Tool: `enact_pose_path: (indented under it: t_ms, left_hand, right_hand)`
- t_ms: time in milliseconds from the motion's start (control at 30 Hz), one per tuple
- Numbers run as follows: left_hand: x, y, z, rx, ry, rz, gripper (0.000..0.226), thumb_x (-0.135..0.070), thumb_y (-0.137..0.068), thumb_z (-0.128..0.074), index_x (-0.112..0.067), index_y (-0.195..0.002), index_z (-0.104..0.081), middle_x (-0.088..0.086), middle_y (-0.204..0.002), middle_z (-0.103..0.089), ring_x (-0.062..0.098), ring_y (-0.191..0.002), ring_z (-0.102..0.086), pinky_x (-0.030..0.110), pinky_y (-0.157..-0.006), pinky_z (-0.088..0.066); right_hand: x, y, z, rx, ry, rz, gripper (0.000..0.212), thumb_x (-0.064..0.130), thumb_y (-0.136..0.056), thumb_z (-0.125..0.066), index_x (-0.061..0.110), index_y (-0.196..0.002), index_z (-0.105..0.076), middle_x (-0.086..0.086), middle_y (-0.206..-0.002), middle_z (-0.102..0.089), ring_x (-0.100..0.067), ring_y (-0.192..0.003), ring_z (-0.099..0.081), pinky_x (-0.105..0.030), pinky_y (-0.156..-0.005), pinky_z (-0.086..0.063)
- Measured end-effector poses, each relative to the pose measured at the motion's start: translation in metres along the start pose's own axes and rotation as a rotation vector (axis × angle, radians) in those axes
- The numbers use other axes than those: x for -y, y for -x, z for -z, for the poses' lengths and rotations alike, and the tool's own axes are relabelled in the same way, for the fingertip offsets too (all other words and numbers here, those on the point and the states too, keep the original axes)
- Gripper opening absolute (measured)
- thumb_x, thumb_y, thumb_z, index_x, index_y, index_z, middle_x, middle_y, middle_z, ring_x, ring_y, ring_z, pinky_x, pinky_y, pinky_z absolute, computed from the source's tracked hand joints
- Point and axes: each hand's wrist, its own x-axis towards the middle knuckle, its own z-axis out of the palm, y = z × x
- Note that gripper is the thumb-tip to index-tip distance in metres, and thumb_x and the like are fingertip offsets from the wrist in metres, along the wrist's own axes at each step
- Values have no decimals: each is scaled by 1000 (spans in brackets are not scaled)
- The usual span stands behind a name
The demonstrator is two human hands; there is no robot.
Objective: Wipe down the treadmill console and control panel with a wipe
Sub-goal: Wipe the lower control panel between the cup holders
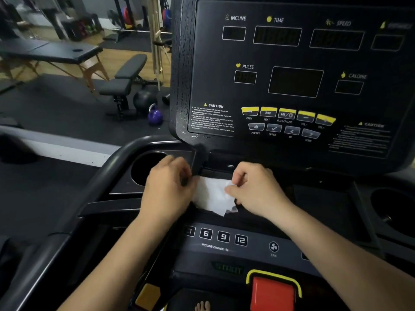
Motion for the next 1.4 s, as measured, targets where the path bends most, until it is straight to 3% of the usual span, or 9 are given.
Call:
enact_pose_path:
  t_ms: [167, 267, 333, 400, 633, 833, 1033, 1167, 1400]
  left_hand:
    - [-14, 26, -14, 320, -280, -414, 29, -32, -88, -40, -26, -89, -68, -6, -98, -69, 20, -90, -63, 37, -81, -44]
    - [-15, 32, -18, 332, -310, -358, 41, -35, -92, -33, -23, -106, -70, -1, -123, -68, 17, -112, -62, 41, -94, -42]
    - [-13, 29, -24, 364, -337, -319, 50, -37, -93, -28, -21, -121, -66, 4, -137, -60, 18, -126, -54, 46, -103, -37]
    - [-13, 23, -29, 396, -355, -288, 56, -38, -92, -25, -18, -128, -62, 7, -144, -54, 21, -136, -47, 53, -108, -32]
    - [-17, 28, -16, 464, -376, -320, 52, -40, -92, -16, -26, -117, -59, -2, -140, -54, 12, -137, -41, 49, -113, -21]
    - [-15, 15, -24, 473, -408, -274, 56, -37, -91, -23, -15, -127, -59, 6, -143, -55, 17, -136, -47, 59, -111, -28]
    - [-15, 30, -15, 436, -439, -342, 51, -38, -90, -33, -18, -121, -68, 4, -130, -66, 16, -122, -61, 61, -105, -38]
    - [-19, 8, -18, 491, -442, -293, 73, -44, -87, -7, -22, -141, -51, -1, -150, -48, 11, -140, -39, 56, -116, -16]
    - [-28, 38, 5, 569, -382, -269, 76, -50, -87, 1, -31, -142, -49, -7, -155, -40, 4, -144, -30, 47, -120, 3]
  right_hand:
    - [6, 10, -4, -117, 404, 286, 8, 27, -87, -59, 23, -80, -56, 8, -89, -60, -19, -76, -53, -33, -64, -48]
    - [14, 32, 0, 106, 567, 373, 45, 36, -90, -23, 23, -105, -63, 6, -114, -64, -18, -110, -55, -37, -91, -44]
    - [10, 38, -3, 291, 653, 283, 70, 38, -84, -7, 22, -140, -45, 6, -152, -41, -10, -140, -32, -36, -114, -25]
    - [8, 33, -5, 322, 650, 231, 70, 38, -87, -9, 20, -153, -26, 7, -163, -16, -6, -149, -10, -36, -121, -10]
    - [14, 40, -3, 273, 658, 316, 66, 42, -84, -2, 27, -119, -56, 6, -161, -21, -14, -137, -29, -37, -104, -29]
    - [12, 22, -7, 206, 725, 298, 84, 41, -74, 2, 20, -136, -49, 1, -154, -39, -19, -136, -34, -39, -107, -32]
    - [12, 42, -4, 217, 770, 333, 61, 38, -81, -19, 19, -108, -70, 0, -120, -66, -22, -111, -57, -41, -89, -47]
    - [11, 18, -3, 243, 702, 305, 64, 39, -88, -15, 19, -139, -48, 4, -151, -40, -16, -139, -31, -35, -110, -32]
    - [15, 59, -1, 263, 721, 364, 61, 40, -91, -17, 17, -111, -69, -5, -128, -64, -18, -120, -58, -39, -102, -46]
